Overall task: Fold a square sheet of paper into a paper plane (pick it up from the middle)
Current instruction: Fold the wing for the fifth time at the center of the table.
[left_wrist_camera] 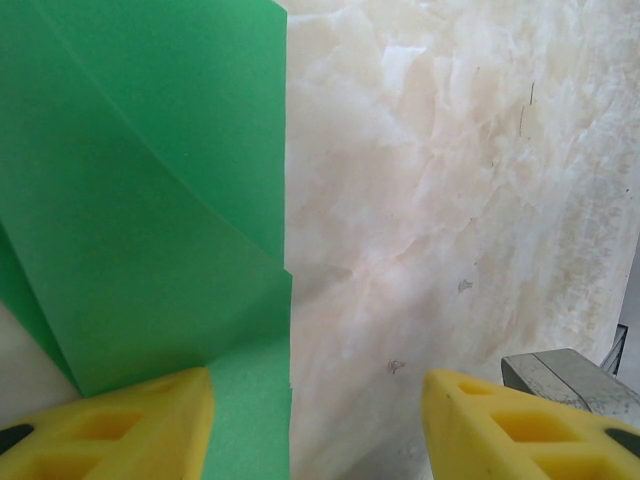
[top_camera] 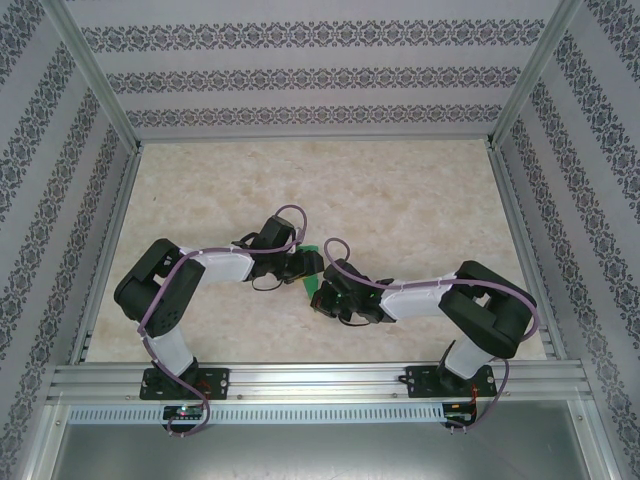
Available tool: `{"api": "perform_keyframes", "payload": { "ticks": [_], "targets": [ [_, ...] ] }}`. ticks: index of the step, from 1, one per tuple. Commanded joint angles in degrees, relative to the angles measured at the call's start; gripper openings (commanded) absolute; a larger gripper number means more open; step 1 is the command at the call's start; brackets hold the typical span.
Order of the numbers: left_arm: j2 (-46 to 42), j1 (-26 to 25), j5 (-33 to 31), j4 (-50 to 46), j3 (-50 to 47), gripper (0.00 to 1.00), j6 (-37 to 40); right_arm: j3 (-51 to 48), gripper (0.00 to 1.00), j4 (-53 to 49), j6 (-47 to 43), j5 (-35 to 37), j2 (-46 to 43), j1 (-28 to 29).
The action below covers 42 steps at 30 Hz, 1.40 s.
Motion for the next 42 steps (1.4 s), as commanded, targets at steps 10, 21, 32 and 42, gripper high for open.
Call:
{"api": "perform_keyframes", "payload": {
  "ticks": [10, 21, 32, 42],
  "targets": [
    [1.2, -0.3, -1.0, -2.2, 0.8, 0.58, 0.3, -3.7, 0.04, -3.7, 0.9, 0.8, -6.8, 2.2],
    [0.8, -0.3, -0.6, -2.8, 0.9, 0.58, 0.3, 1.0, 0.05, 4.0, 0.8, 6.9, -6.0, 0.1],
    [1.1, -0.4, -0.4, -3.2, 1.2, 0.58, -0.1, -2.3, 0.04, 19.6, 7.1, 10.6, 4.4, 0.0],
    [-0.8, -0.3, -0.1, -4.5, 2.9, 0.60, 1.0, -2.1, 0.02, 5.3, 7.4, 9.0, 6.1, 2.2]
  ]
}}
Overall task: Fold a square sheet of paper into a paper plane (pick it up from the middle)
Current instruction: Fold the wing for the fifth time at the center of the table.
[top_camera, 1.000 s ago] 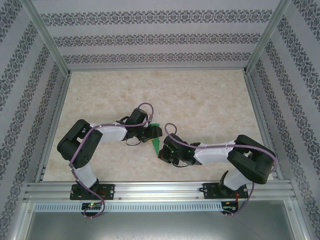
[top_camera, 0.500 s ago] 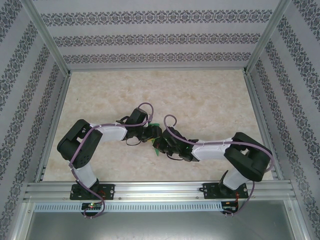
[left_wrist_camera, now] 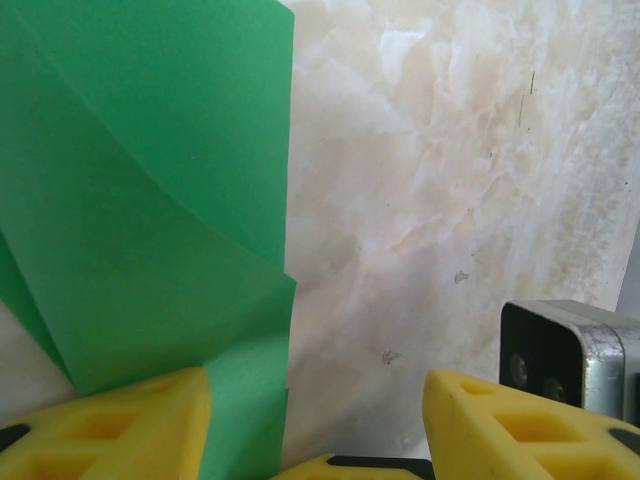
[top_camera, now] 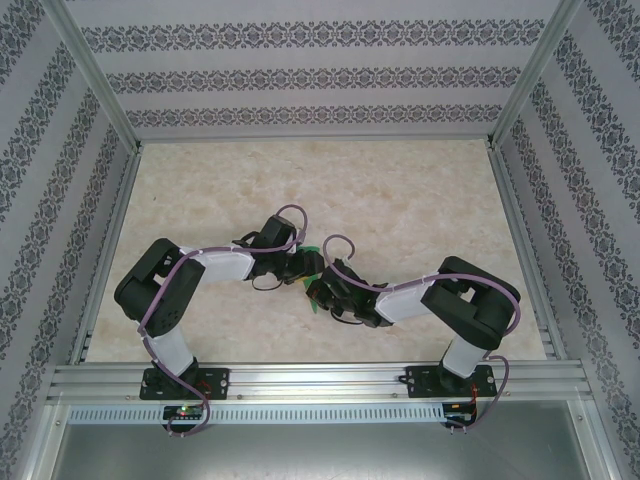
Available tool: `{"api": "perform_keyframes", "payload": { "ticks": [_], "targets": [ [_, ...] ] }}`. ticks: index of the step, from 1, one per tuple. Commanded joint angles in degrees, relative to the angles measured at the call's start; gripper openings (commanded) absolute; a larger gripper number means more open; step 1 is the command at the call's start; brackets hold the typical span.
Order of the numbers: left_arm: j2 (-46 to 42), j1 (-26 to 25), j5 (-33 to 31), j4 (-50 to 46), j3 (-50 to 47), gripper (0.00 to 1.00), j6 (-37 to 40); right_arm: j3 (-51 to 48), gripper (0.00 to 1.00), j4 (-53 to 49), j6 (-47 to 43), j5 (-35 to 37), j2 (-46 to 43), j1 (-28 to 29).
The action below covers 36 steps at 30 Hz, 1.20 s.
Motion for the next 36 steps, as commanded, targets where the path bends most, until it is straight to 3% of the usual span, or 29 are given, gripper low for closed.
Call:
{"api": "perform_keyframes", "payload": {
  "ticks": [1, 7, 12, 23, 33, 36],
  "targets": [
    [-1.4, -0.2, -1.1, -3.3, 2.6, 0.61, 1.8, -0.9, 0.02, -10.8, 0.1, -0.7, 1.0, 1.5],
    [-6.7, 0.1, 0.5, -9.4, 8.5, 0.64, 7.6, -3.8, 0.00, -10.7, -2.3, -4.2, 1.3, 0.2],
    [-12.4, 0.4, -1.7, -11.0, 6.9, 0.65, 8.2, -3.7, 0.00, -12.2, -6.0, -6.9, 1.1, -1.2],
    [-11.8, 0.6, 2.2, 1.8, -4.1, 0.34, 3.6, -2.4, 0.00, -16.4, -11.7, -10.1, -0.1, -3.4],
    [-6.8, 0.6, 0.7, 5.6, -5.5, 0.14, 3.2, -2.2, 0.00, -16.2, -12.1, -11.0, 0.8, -3.9],
    [-5.7, 0.6, -0.1, 5.5, -4.6, 0.13, 3.2, -2.1, 0.00, -16.2, -11.9, -11.2, 1.1, -3.9]
  ]
}}
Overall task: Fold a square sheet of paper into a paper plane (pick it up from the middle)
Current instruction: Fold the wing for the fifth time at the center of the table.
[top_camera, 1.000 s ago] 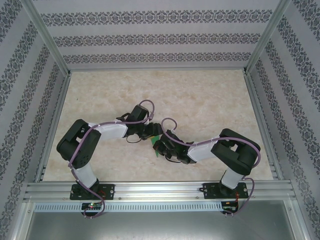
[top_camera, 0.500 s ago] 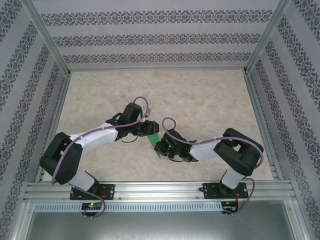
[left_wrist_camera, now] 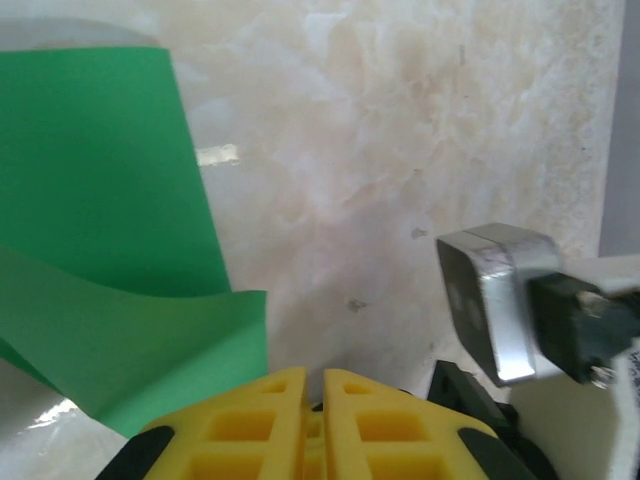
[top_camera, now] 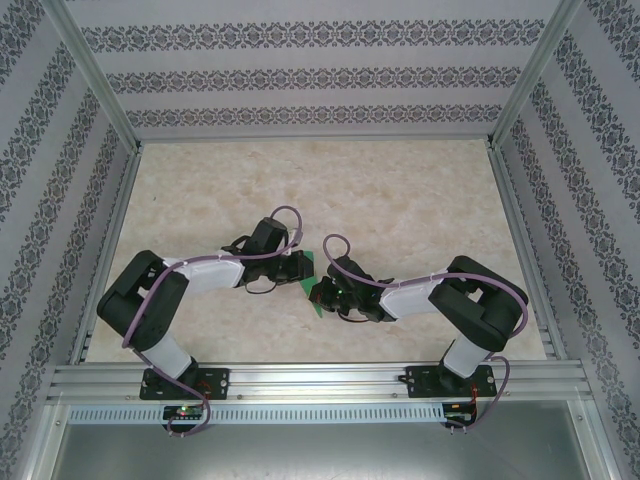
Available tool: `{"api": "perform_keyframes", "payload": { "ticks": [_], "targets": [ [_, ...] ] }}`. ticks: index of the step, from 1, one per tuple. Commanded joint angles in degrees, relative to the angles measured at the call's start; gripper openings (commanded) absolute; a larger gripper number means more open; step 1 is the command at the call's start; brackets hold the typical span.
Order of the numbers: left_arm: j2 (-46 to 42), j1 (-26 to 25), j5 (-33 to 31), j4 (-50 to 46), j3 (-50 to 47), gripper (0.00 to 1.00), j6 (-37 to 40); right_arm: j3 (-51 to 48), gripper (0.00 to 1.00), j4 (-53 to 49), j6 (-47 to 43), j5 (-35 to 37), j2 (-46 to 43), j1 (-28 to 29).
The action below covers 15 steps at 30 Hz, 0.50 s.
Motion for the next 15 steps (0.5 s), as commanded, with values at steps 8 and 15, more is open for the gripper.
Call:
{"api": "perform_keyframes", "payload": {
  "ticks": [8, 15],
  "targets": [
    [-0.7, 0.5, -5.4, 0.4, -0.2, 0.12, 0.1, -1.7, 0.00, -11.1, -1.1, -0.7, 3.7, -0.4],
    [-0.5, 1.0, -6.2, -0.2, -0.6, 0.05, 0.5, -0.7, 0.00, -11.4, -1.2, -1.1, 4.6, -0.4]
  ]
}}
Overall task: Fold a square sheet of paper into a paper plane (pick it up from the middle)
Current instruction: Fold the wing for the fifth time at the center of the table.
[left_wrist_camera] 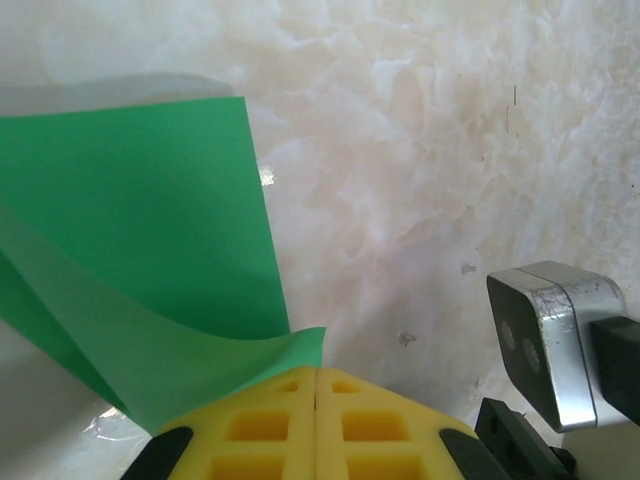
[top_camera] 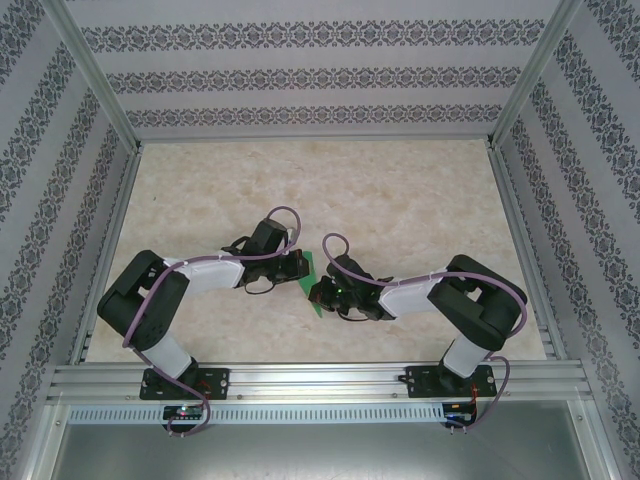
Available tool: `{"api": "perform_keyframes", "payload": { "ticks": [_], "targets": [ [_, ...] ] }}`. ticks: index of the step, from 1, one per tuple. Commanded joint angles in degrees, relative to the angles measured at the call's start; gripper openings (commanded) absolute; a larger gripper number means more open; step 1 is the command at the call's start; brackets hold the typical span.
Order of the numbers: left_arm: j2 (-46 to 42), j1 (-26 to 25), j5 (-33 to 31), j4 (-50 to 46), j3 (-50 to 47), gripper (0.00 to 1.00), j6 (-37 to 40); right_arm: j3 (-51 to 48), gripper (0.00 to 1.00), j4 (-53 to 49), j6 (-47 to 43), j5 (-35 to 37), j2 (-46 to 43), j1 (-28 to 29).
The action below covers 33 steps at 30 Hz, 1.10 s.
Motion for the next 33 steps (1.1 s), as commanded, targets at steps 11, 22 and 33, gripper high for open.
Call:
{"api": "perform_keyframes", "payload": {
  "ticks": [11, 22, 33],
  "targets": [
    [-1.7, 0.8, 1.2, -0.9, -0.2, 0.12, 0.9, -1.1, 0.00, -11.3, -0.6, -0.2, 4.9, -0.4],
    [-2.6, 0.8, 2.2, 0.7, -2.9, 0.08, 1.4, -0.9, 0.00, -11.2, -0.5, -0.5, 5.4, -0.5],
    [4.8, 1.8, 0.7, 2.3, 1.2, 0.08, 3.9, -1.2, 0.00, -12.9, -1.0, -0.6, 4.4, -0.5]
  ]
}}
